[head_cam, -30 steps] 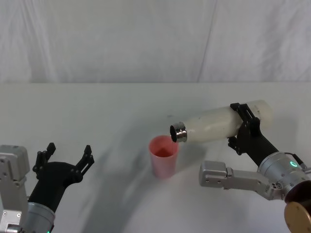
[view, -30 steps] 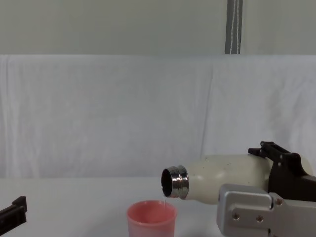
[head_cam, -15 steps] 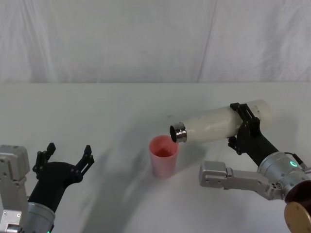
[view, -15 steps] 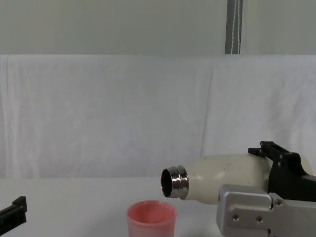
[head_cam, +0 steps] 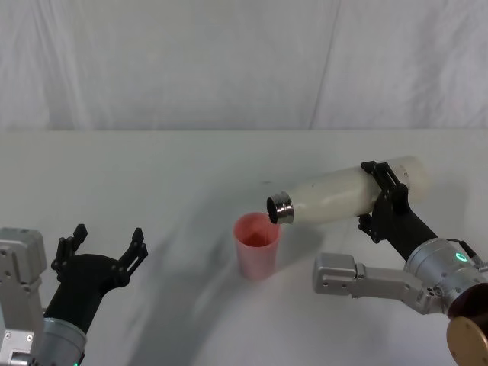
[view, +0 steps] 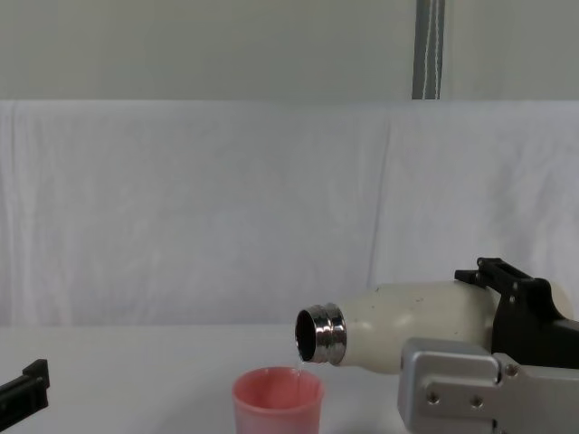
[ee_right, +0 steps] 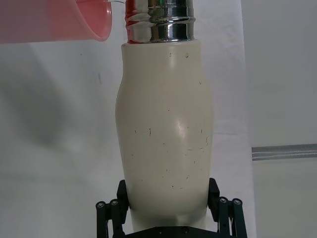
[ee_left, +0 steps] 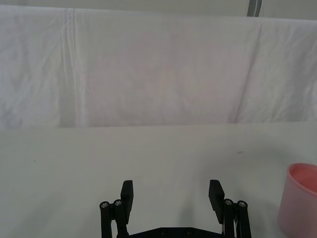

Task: Grasp the thermos with one hand and pour water into the cup lid.

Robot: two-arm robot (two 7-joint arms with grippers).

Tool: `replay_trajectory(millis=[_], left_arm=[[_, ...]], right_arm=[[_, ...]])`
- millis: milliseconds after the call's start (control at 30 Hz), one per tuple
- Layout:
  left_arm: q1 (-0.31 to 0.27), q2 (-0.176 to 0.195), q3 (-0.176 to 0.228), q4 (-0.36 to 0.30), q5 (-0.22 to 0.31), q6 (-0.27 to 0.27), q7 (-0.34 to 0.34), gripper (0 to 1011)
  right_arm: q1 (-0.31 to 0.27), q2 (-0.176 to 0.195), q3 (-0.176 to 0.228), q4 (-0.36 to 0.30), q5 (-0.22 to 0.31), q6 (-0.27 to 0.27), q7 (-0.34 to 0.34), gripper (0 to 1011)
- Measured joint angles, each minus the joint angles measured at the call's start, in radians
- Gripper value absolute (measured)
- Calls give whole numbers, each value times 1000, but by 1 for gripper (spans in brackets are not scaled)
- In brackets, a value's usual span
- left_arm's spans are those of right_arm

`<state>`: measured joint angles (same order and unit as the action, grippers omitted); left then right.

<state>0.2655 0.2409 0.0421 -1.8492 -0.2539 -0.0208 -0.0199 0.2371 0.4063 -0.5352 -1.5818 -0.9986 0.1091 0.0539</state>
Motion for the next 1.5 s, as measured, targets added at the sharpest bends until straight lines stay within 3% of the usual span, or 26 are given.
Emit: replay_trajectory(millis=[1500], left_arm=[[0,0,0,0,0,0,0,1001]], right_arm=[[6,-2,-3,1,-2,1,5,957]])
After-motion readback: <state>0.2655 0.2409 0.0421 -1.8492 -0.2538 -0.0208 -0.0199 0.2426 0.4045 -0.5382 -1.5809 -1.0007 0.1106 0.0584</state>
